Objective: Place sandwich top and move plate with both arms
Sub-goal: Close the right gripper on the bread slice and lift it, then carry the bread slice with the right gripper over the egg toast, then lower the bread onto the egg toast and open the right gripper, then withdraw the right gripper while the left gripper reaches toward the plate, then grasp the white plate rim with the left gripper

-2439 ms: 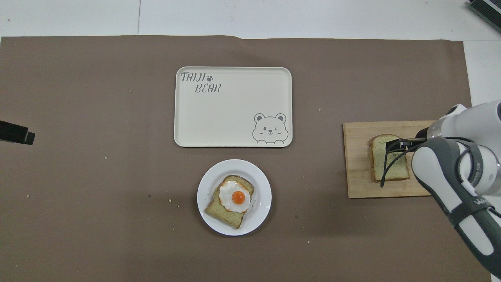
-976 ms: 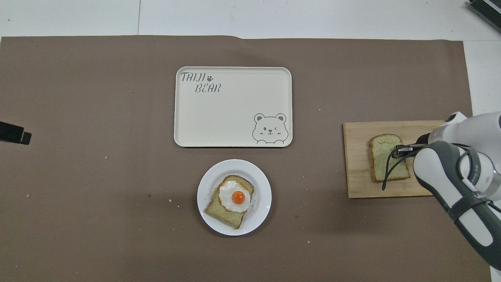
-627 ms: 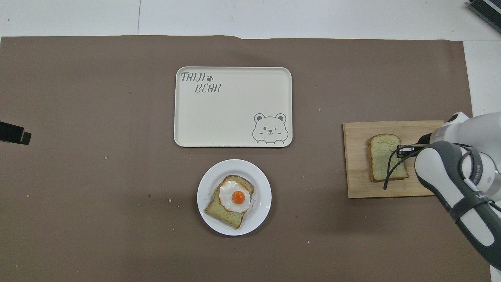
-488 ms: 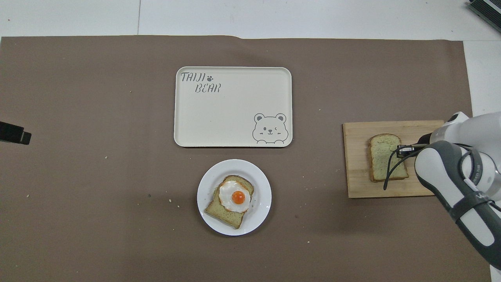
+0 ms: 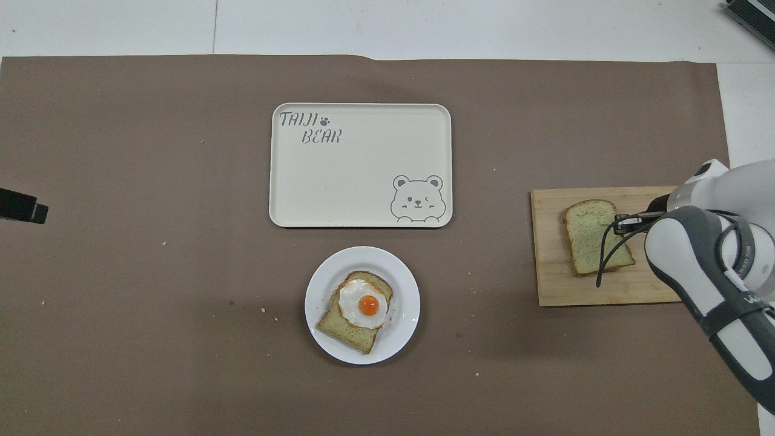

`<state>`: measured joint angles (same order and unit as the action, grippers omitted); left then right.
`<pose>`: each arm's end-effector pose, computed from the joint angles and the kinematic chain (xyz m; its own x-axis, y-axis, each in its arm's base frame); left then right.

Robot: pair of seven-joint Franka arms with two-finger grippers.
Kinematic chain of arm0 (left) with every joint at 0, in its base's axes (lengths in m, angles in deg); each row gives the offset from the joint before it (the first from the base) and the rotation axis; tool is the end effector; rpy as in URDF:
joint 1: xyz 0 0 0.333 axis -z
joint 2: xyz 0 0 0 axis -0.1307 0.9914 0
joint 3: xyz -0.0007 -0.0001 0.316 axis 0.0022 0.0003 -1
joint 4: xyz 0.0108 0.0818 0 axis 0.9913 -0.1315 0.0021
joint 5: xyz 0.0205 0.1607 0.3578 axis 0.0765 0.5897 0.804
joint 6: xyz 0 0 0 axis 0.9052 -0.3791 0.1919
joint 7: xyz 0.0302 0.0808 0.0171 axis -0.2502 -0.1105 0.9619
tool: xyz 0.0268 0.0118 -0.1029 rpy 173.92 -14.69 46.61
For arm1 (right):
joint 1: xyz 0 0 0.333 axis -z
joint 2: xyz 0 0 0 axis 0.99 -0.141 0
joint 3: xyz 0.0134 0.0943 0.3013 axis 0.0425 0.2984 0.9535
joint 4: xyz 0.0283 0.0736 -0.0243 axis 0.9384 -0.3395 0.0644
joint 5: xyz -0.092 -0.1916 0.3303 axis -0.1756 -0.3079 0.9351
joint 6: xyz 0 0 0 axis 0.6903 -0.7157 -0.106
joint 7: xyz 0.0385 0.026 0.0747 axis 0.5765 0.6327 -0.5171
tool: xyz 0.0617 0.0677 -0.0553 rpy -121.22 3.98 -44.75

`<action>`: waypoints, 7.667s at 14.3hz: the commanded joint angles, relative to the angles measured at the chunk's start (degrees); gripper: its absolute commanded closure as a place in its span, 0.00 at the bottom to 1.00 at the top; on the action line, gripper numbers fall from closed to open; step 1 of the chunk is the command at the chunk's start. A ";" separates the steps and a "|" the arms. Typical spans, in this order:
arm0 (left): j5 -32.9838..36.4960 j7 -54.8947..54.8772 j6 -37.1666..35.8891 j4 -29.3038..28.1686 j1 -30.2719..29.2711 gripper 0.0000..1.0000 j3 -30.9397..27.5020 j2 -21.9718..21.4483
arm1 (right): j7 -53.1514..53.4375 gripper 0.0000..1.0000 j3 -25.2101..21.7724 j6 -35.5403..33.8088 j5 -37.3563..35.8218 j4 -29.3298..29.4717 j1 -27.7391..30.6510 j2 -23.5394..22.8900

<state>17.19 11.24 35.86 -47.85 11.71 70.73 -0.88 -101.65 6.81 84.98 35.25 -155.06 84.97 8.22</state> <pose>0.5348 -0.0024 0.6681 0.9798 -0.1995 -0.0130 -0.1991 -0.9795 0.0292 0.5665 -0.0794 0.3568 0.9992 0.0242 -0.0315 0.0210 -0.9950 -0.0981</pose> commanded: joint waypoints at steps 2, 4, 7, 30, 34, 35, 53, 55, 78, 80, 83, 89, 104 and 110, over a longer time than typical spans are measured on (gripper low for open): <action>-0.33 0.51 -0.21 -1.41 -0.07 0.00 -0.11 -1.45 | -1.89 1.00 1.31 -7.46 1.42 6.26 -0.17 0.63; -0.33 0.51 -0.21 -1.41 -0.07 0.00 -0.11 -1.45 | -1.62 1.00 3.23 -10.54 1.51 7.06 -0.18 1.41; -0.33 0.51 -0.21 -1.41 -0.07 0.00 -0.11 -1.37 | -1.54 1.00 6.40 -13.89 3.25 6.98 -0.18 2.03; -0.33 0.51 -0.21 -1.41 -0.07 0.00 -0.11 -1.45 | 23.94 1.00 7.11 -7.94 19.69 5.04 -23.09 3.18; -0.33 0.51 -0.21 -1.41 -0.07 0.00 -0.11 -1.37 | 31.23 1.00 7.20 -2.83 22.33 3.99 -27.85 2.56; -0.33 0.51 -0.21 -1.41 -0.07 0.00 -0.11 -1.45 | 32.81 1.00 7.20 -2.21 23.21 3.99 -28.73 2.13; -0.33 0.51 -0.21 -1.41 -0.07 0.00 -0.11 -1.45 | 23.88 1.00 6.50 10.89 23.76 -2.25 -36.13 -3.15; -0.33 0.51 -0.21 -1.41 -0.07 0.00 -0.11 -1.45 | 23.25 1.00 6.50 10.98 23.04 -2.34 -35.60 -3.15; -7.25 0.42 1.70 -5.96 0.37 0.00 -0.02 -3.38 | 24.30 0.00 6.15 0.27 -0.59 4.59 -18.90 3.00; -11.29 0.33 5.31 -10.79 0.20 0.00 -0.02 -4.53 | 24.30 0.00 6.15 -3.07 -2.61 6.61 -16.71 3.79; -18.24 0.07 11.72 -18.79 0.28 0.00 0.06 -4.97 | 24.04 0.00 6.23 -8.52 -3.06 9.17 -14.77 5.37; -35.71 -6.76 26.22 -35.39 0.02 0.00 -0.02 -6.29 | 23.43 0.00 6.15 -17.13 -3.24 10.22 -10.29 11.69; -85.89 -52.80 34.41 -64.94 4.39 0.06 0.07 -1.12 | 19.21 0.00 6.14 -34.37 -5.79 21.65 -2.99 14.78; -97.35 -63.12 34.33 -68.56 7.84 0.30 0.15 1.88 | 10.95 0.00 6.15 -42.01 -10.09 26.92 -3.43 13.81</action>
<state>-77.80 -50.39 69.34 -115.23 18.84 71.42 1.80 -89.18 12.52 46.09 26.34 -130.67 81.14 22.40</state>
